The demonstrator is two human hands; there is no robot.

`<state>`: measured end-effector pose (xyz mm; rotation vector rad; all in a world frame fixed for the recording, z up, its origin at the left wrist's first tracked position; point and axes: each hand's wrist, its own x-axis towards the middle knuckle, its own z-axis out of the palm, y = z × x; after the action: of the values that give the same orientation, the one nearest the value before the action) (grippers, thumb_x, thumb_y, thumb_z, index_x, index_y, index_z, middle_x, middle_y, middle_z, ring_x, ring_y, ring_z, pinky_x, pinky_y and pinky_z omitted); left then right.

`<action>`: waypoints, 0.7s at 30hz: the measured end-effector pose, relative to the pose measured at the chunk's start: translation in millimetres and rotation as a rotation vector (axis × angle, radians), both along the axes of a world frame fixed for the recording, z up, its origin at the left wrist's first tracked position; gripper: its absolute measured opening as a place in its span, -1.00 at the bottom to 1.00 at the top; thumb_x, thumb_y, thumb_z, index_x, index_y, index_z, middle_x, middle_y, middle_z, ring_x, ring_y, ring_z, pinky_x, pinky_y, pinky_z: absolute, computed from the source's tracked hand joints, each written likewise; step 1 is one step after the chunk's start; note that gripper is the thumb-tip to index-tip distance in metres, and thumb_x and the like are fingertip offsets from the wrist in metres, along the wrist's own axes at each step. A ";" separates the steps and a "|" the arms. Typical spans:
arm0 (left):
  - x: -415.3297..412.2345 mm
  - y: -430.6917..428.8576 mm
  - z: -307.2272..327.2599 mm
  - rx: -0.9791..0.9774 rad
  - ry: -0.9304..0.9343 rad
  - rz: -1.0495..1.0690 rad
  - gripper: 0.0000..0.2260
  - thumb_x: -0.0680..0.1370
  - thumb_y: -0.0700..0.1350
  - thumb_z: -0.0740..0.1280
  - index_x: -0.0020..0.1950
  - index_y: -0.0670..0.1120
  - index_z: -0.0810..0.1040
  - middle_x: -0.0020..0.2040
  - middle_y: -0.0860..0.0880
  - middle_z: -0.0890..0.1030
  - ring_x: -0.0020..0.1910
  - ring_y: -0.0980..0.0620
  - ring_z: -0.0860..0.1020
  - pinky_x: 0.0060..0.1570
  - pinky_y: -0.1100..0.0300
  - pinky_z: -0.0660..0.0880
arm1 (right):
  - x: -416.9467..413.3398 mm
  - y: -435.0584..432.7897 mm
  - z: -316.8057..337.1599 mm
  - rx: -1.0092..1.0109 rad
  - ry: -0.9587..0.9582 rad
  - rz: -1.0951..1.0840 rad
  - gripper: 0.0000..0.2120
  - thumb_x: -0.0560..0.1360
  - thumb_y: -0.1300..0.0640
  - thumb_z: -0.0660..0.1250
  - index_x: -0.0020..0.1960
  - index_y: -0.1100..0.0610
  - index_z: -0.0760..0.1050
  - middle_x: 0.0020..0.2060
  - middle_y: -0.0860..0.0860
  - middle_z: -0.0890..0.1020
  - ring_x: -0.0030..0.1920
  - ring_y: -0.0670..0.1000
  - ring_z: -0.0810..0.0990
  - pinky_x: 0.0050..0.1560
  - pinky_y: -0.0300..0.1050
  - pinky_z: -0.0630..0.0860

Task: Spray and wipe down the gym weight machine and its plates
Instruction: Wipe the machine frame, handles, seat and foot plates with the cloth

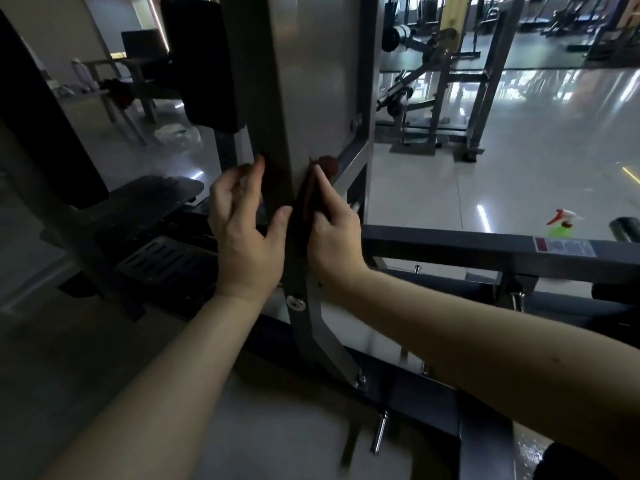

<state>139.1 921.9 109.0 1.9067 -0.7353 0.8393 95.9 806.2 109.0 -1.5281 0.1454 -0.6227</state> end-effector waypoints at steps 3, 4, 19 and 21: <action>-0.1 2.6 -3.7 0.024 0.032 -0.001 -0.38 0.56 -0.12 0.45 0.59 0.00 0.30 0.47 -0.11 0.29 0.43 -0.07 0.36 0.40 0.32 0.33 | -8.6 10.9 -33.6 -0.202 0.100 -0.050 -0.25 0.59 0.41 0.12 0.63 -0.17 0.10 0.61 -0.05 0.15 0.59 -0.05 0.09 0.62 0.00 0.05; 0.1 3.2 -6.1 0.037 0.040 -0.006 -0.36 0.56 -0.11 0.46 0.60 0.00 0.29 0.47 -0.10 0.29 0.44 -0.07 0.35 0.41 0.28 0.35 | -12.1 13.8 -45.9 -0.203 0.154 -0.038 -0.21 0.58 0.43 0.12 0.64 -0.19 0.06 0.62 -0.07 0.09 0.60 -0.05 0.04 0.61 -0.01 0.02; 8.2 10.1 -19.8 0.058 0.097 -0.058 -0.27 0.54 -0.06 0.48 0.63 0.10 0.18 0.51 -0.02 0.23 0.48 -0.07 0.34 0.41 -0.01 0.44 | -10.3 20.2 -31.6 0.246 0.321 -0.064 -0.56 0.67 0.23 0.18 0.52 -0.02 0.39 0.34 0.03 0.57 0.33 0.07 0.56 0.35 0.16 0.54; 11.1 12.1 -21.7 0.069 0.110 -0.073 -0.25 0.54 -0.05 0.48 0.63 0.12 0.16 0.52 -0.01 0.22 0.47 -0.09 0.34 0.40 0.03 0.43 | -21.7 20.2 -37.2 0.233 0.319 -0.040 -0.54 0.64 0.24 0.25 0.49 -0.05 0.39 0.37 0.02 0.53 0.37 0.06 0.53 0.33 0.15 0.55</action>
<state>150.2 934.1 87.3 1.9584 -0.7707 0.6654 74.1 826.4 71.8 -1.3914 0.4764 -0.3742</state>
